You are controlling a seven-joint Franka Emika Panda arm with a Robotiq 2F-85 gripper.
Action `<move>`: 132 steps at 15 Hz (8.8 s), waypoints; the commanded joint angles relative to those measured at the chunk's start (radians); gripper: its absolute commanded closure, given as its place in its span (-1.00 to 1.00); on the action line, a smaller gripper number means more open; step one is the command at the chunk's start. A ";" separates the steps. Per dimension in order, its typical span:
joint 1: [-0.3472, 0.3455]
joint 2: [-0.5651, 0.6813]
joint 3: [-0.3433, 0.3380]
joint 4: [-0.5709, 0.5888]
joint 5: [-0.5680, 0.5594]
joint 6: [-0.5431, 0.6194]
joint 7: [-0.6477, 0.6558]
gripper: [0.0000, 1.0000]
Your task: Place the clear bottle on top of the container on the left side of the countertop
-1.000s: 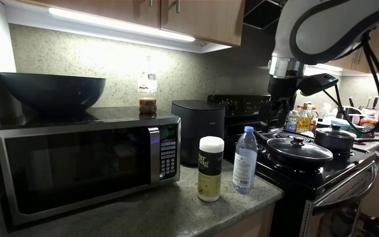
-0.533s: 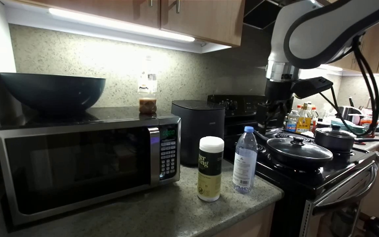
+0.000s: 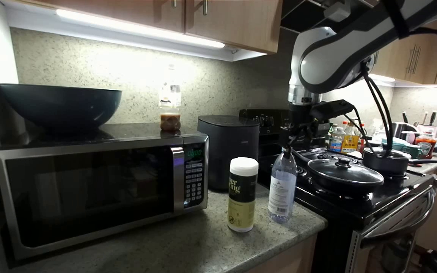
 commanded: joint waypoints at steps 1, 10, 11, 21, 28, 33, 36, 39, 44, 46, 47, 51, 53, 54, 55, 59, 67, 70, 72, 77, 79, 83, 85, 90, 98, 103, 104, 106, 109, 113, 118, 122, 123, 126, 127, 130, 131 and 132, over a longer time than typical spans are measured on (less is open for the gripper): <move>0.013 0.007 -0.014 0.008 0.001 -0.002 0.000 -1.00; 0.016 0.017 -0.016 0.037 0.018 0.018 -0.036 -0.34; 0.017 0.018 -0.017 0.040 0.024 0.018 -0.041 -0.22; 0.022 0.012 -0.019 0.036 0.046 0.001 -0.036 0.05; 0.023 0.005 -0.019 0.027 0.041 0.010 -0.038 -0.73; 0.021 0.018 -0.022 0.035 0.044 0.025 -0.049 -1.00; 0.020 0.024 -0.023 0.040 0.046 0.026 -0.053 -1.00; 0.019 0.035 -0.026 0.048 0.047 0.028 -0.058 -1.00; 0.019 0.060 -0.029 0.067 0.051 0.035 -0.069 -1.00; 0.019 0.072 -0.030 0.082 0.053 0.035 -0.073 -1.00; 0.019 0.077 -0.030 0.088 0.054 0.036 -0.075 -1.00; 0.020 0.095 -0.030 0.113 0.058 0.027 -0.074 -0.18; 0.021 0.102 -0.032 0.125 0.048 0.015 -0.053 0.09; 0.021 0.105 -0.033 0.129 0.048 0.008 -0.049 0.21; 0.022 0.108 -0.034 0.133 0.045 0.002 -0.043 0.33; 0.021 0.115 -0.040 0.150 0.046 -0.020 -0.023 0.74; 0.022 0.116 -0.051 0.157 0.036 -0.062 0.008 -0.35; 0.019 0.111 -0.052 0.147 0.048 -0.078 -0.003 -0.72; 0.018 0.108 -0.053 0.143 0.056 -0.085 -0.011 -0.96; 0.019 0.105 -0.054 0.142 0.049 -0.106 -0.013 -1.00; 0.019 0.105 -0.054 0.140 0.051 -0.113 -0.014 -1.00; 0.018 0.107 -0.054 0.141 0.053 -0.121 -0.016 -0.98; 0.018 0.107 -0.054 0.141 0.055 -0.120 -0.019 -0.48; 0.017 0.105 -0.054 0.139 0.057 -0.115 -0.026 0.11; 0.019 0.104 -0.053 0.144 0.057 -0.126 -0.023 0.73; 0.036 -0.002 -0.046 0.128 0.020 -0.176 0.038 0.73; 0.039 -0.041 -0.044 0.115 0.014 -0.157 0.055 0.73; 0.040 -0.103 -0.040 0.111 0.016 -0.141 0.079 0.73; 0.037 -0.190 -0.029 0.117 0.026 -0.139 0.092 0.73; 0.029 -0.206 -0.022 0.156 0.040 -0.155 0.084 0.23; 0.028 -0.238 -0.015 0.153 0.040 -0.175 0.098 0.23; 0.038 -0.252 -0.024 0.184 0.082 -0.175 0.055 0.73; 0.041 -0.257 -0.024 0.199 0.090 -0.179 0.041 0.73; 0.053 -0.262 -0.024 0.273 0.142 -0.210 0.009 0.73; 0.060 -0.258 -0.025 0.298 0.174 -0.223 0.000 0.73; 0.081 -0.236 -0.023 0.367 0.262 -0.284 -0.030 0.73; 0.087 -0.230 -0.018 0.385 0.275 -0.305 -0.033 0.73; 0.092 -0.223 -0.012 0.402 0.282 -0.328 -0.032 0.73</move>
